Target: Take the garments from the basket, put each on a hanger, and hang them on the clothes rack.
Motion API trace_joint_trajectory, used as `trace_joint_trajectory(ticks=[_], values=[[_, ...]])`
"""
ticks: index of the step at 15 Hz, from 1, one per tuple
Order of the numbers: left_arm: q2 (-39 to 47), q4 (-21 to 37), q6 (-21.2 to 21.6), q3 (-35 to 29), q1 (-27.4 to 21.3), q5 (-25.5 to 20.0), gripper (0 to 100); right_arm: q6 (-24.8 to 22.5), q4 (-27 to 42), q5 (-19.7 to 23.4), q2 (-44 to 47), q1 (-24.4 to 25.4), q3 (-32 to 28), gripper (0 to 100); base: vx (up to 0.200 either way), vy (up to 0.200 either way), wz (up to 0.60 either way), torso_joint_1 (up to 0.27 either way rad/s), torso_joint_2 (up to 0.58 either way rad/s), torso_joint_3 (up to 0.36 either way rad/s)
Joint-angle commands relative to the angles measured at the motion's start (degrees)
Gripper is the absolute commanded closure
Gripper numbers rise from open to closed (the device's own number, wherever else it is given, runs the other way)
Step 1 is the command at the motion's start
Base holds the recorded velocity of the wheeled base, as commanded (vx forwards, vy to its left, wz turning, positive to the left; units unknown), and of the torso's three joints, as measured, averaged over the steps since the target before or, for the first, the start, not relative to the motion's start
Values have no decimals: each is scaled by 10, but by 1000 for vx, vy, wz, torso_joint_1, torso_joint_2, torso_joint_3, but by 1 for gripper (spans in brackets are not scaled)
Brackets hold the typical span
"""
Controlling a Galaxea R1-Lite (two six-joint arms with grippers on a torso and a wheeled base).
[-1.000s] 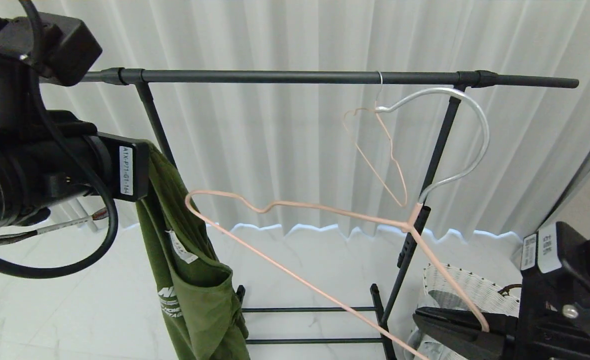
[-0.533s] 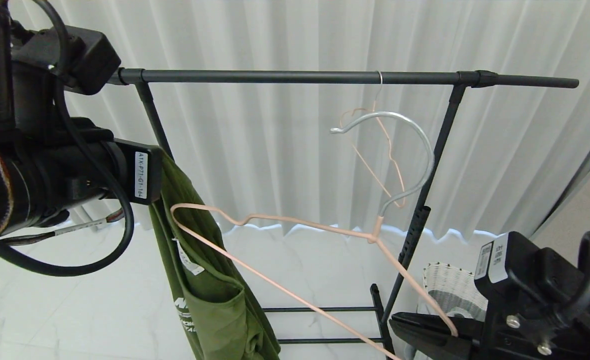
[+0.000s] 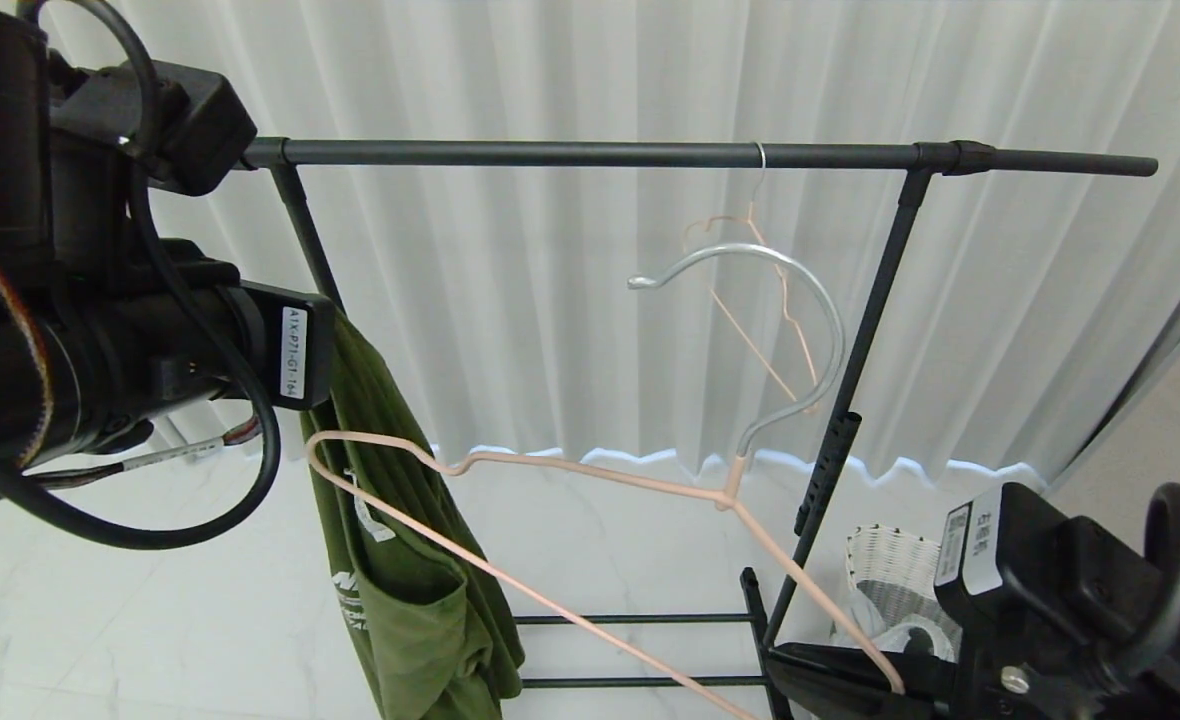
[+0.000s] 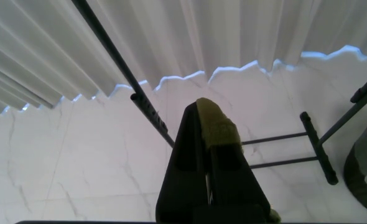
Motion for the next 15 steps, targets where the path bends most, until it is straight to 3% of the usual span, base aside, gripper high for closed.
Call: trace_joint_trajectory(ticks=[1,8,9,12,15], values=[[0,0,0,0,0,0,100,0,0,0,5,0,0,100,0,0,0,0,0,0],[-3,0,-1,1,-7,0,100,5,-65,-19,88,-64,-31,100,0,0,0,0,0,0],[-1,0,-3,1,-7,0,100,23,-70,-22,102,-67,-47,100,0,0,0,0,0,0],[14,0,-58,-3,-7,2,100,65,-69,-26,119,-65,-86,100,0,0,0,0,0,0],[22,0,-68,-27,-6,3,100,72,-64,-26,121,-36,-82,100,0,0,0,0,0,0]])
